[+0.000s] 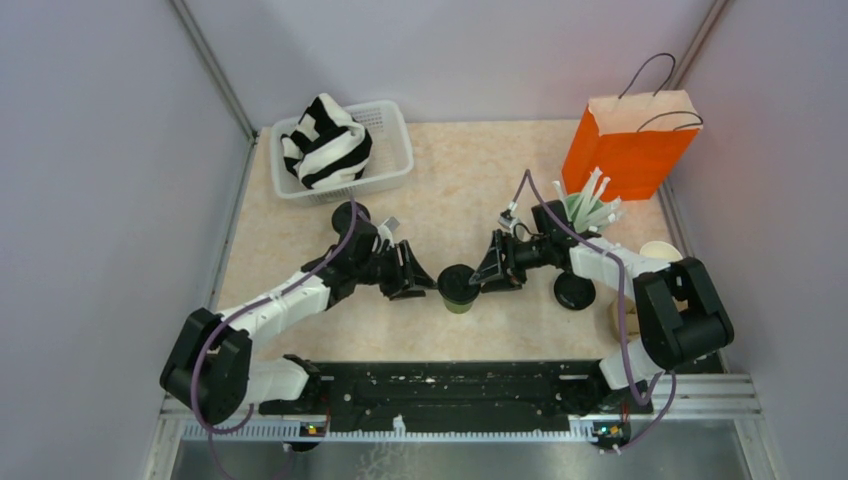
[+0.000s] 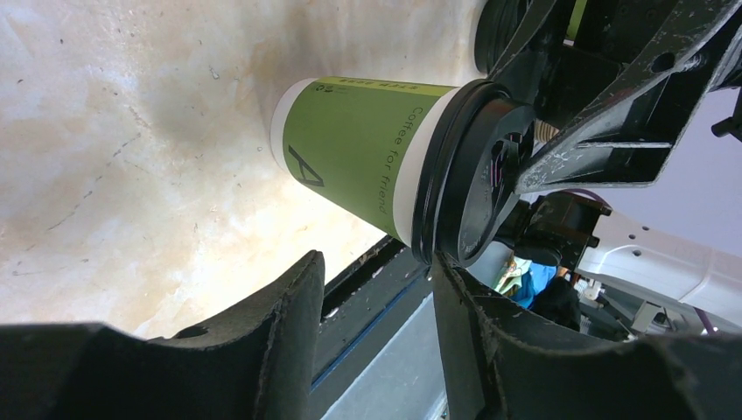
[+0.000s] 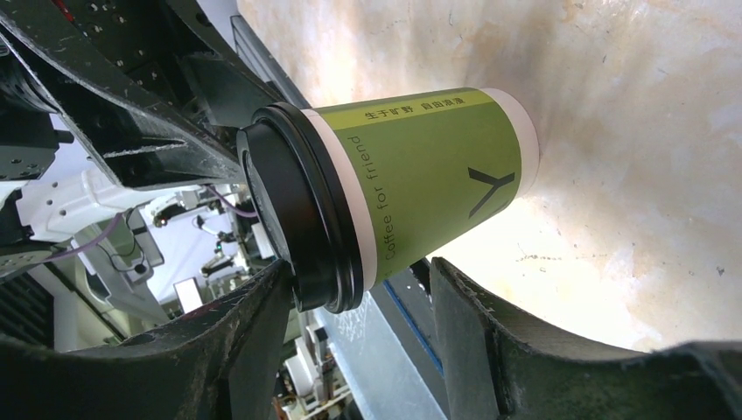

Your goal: Pack the takeout coffee

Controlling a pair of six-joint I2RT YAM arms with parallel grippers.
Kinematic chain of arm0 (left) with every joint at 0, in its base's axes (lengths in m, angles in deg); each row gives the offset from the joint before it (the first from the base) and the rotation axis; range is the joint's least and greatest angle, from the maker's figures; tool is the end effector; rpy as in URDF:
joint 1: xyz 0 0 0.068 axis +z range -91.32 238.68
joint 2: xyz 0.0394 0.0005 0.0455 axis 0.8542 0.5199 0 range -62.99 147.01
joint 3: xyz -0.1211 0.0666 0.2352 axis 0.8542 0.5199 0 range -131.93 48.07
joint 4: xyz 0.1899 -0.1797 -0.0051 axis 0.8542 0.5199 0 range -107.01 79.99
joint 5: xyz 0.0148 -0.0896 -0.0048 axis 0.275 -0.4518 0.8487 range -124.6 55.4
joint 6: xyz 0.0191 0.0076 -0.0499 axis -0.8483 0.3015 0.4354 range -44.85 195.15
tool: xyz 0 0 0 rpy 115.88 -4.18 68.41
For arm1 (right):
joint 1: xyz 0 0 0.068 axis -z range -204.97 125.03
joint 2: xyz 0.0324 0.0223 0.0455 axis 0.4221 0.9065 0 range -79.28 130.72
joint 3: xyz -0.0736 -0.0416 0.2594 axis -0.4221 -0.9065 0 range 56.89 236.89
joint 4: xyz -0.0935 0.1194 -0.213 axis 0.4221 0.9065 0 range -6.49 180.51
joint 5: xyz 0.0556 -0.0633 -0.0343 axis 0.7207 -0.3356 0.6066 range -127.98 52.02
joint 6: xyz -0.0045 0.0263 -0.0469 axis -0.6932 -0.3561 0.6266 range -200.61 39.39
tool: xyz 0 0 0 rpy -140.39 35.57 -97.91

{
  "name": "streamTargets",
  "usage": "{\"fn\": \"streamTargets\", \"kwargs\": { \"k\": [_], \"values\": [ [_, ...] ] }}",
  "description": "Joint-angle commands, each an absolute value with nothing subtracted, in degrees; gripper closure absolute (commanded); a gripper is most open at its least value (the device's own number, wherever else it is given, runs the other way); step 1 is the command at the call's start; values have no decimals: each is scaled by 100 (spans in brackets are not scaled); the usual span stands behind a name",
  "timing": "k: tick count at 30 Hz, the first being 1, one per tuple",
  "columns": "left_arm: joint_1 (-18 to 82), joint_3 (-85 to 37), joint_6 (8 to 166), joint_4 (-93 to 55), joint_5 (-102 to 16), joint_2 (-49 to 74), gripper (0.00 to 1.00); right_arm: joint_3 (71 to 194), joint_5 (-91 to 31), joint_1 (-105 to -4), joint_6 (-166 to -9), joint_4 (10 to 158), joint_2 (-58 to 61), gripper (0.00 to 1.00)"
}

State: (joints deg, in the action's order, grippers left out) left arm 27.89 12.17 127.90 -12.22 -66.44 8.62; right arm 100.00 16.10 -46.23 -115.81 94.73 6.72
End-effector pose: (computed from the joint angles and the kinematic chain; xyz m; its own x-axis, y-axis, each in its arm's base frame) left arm 0.2052 -0.1442 0.2019 -0.9581 -0.2163 -0.1876 0.0277 0.5822 -0.8126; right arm 0.2482 0.1275 0.1772 -0.9946 -0.0242 -0.1009 -0.1002 0.4753 0.8741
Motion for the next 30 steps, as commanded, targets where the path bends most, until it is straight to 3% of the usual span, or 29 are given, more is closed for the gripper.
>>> {"fn": "streamTargets", "kwargs": {
  "k": [1,15,30],
  "values": [
    [2818,1015,12756,-1461,-6777,890,44,10088,1629,-4649,-11601,9241,696,41],
    [2825,930,12674,-1521,-6858,1187,41,10061,1646,-4666,-11568,9222,754,43],
    [2792,894,11996,-193,-6086,1764,55,9448,1571,-4628,-11942,8428,1042,47]
  ]
}}
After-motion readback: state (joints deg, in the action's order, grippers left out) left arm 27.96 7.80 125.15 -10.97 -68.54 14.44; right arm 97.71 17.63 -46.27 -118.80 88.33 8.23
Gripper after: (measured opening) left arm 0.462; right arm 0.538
